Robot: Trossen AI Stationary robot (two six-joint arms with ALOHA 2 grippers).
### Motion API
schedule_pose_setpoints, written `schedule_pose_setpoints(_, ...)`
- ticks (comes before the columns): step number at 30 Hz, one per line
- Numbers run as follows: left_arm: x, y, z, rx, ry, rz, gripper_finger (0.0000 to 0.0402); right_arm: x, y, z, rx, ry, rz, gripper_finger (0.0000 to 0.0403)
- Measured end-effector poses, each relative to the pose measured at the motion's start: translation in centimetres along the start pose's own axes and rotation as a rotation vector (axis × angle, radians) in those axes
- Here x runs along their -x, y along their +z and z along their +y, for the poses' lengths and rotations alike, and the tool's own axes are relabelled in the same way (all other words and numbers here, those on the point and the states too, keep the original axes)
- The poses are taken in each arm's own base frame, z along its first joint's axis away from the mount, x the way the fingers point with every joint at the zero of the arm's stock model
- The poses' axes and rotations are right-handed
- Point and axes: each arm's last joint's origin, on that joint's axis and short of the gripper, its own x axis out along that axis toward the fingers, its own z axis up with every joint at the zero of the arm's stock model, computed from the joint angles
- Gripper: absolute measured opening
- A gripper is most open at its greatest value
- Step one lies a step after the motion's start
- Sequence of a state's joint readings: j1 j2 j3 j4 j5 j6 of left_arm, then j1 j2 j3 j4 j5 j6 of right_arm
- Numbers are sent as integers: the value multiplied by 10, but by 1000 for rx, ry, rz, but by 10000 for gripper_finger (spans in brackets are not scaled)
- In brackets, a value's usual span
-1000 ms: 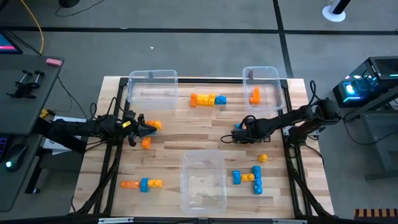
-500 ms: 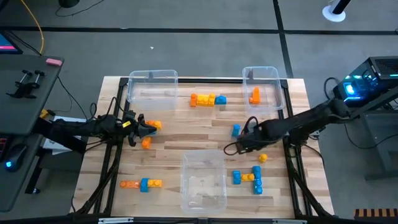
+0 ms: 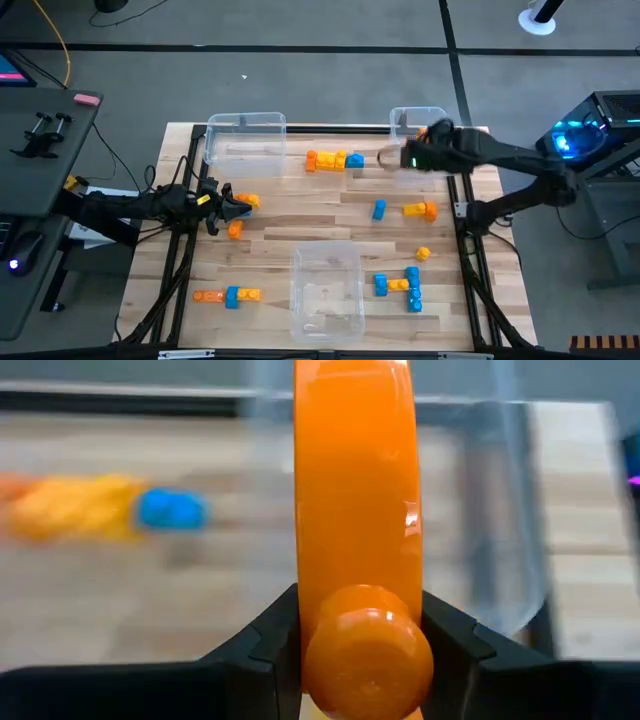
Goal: Sort blocks
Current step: Put the orange game piece into the top right transparent bin
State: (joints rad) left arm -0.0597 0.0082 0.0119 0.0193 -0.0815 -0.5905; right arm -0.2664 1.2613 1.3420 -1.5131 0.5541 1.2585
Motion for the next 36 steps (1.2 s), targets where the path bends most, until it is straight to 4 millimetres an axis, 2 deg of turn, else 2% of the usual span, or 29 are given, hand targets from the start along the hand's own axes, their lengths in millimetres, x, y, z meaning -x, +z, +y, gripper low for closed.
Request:
schedule_pose_setpoints(2, 0, 0, 0, 0, 1, 0, 1, -24, 11, -6, -17, -69, 32, 128)
schedule_pose_setpoints(5, 0, 0, 0, 0, 3, 3, 1, -57, 27, -8, -19, -25, 88, 128)
schedule_pose_setpoints(9, 0, 0, 0, 0, 3, 5, 1, -85, 43, -15, 10, 31, 98, 131)
schedule_pose_setpoints(11, 0, 0, 0, 0, 4, 5, 1, -91, 48, -23, 33, 1, 99, 162)
schedule_pose_setpoints(14, 0, 0, 0, 0, 3, 4, 1, -97, 58, -33, 72, -16, 94, 236)
schedule_pose_setpoints(17, 0, 0, 0, 0, 4, 4, 1, -101, 64, -40, 119, 26, 130, 294)
schedule_pose_setpoints(20, 0, 0, 0, 0, 3, 5, 1, -102, 68, -43, 130, 85, 143, 322)
schedule_pose_setpoints(22, 0, 0, 0, 0, 3, 5, 1, -98, 72, -40, 152, 196, 143, 326)
schedule_pose_setpoints(26, 0, 0, 0, 0, 3, 4, 1, -72, 92, -17, 184, 587, -19, 328)
schedule_pose_setpoints(28, 0, 0, 0, 0, 4, 4, 1, -60, 100, -1, 194, 718, -79, 328)
schedule_pose_setpoints(31, 0, 0, 0, 0, 4, 4, 1, -53, 105, 30, 241, 788, -96, 329)
schedule_pose_setpoints(36, 0, 0, 0, -1, 4, 4, 1, -55, 100, 87, 389, 820, -52, 329)
